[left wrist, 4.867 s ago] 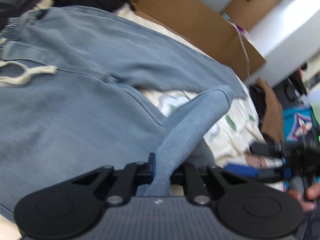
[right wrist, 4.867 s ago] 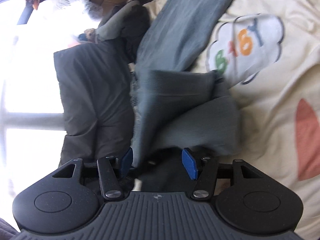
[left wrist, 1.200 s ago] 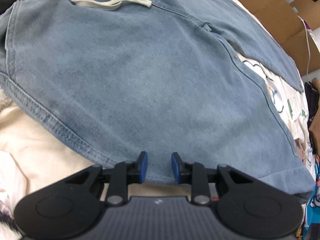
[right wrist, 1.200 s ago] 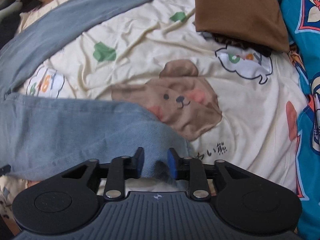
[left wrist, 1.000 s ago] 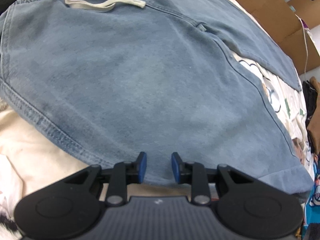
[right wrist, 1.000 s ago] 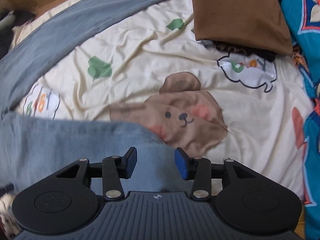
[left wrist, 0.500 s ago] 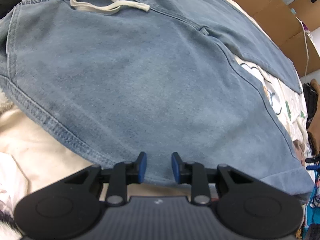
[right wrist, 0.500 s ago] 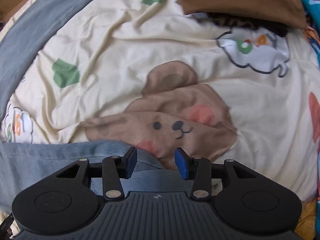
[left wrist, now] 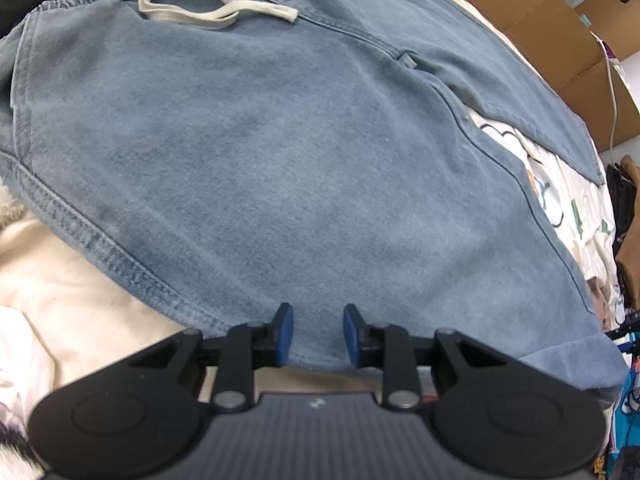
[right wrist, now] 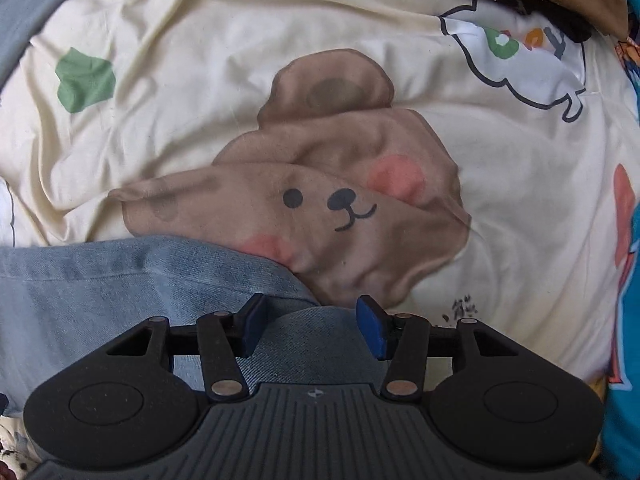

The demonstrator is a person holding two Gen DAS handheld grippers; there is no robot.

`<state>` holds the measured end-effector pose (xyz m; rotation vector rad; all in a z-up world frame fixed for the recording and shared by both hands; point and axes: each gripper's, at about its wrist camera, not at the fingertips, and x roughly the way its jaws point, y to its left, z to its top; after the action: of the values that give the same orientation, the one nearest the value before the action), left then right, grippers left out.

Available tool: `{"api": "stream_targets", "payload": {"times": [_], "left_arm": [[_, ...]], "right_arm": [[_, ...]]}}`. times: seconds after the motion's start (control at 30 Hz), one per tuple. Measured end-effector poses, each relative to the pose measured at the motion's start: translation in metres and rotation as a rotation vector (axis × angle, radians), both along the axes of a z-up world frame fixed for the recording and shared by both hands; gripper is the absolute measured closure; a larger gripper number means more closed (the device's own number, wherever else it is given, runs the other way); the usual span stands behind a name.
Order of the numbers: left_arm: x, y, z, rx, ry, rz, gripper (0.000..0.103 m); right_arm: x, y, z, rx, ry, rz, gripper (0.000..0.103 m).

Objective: Fold clothes

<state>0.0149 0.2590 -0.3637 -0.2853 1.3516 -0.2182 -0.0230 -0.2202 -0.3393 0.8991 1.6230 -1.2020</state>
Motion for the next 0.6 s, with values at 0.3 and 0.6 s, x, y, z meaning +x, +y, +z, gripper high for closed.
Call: {"api": "stream_targets", "payload": {"times": [0.3,0.6], "left_arm": [[-0.003,0.003,-0.002,-0.008,-0.006,0.003,0.074],[-0.001,0.006,0.000,-0.019,-0.008,0.011,0.074]], "right_arm": [[0.002,0.017,0.012,0.056,-0.018,0.026,0.080],[-0.018,0.055,0.061,-0.003,-0.028,-0.003,0.087]]}}
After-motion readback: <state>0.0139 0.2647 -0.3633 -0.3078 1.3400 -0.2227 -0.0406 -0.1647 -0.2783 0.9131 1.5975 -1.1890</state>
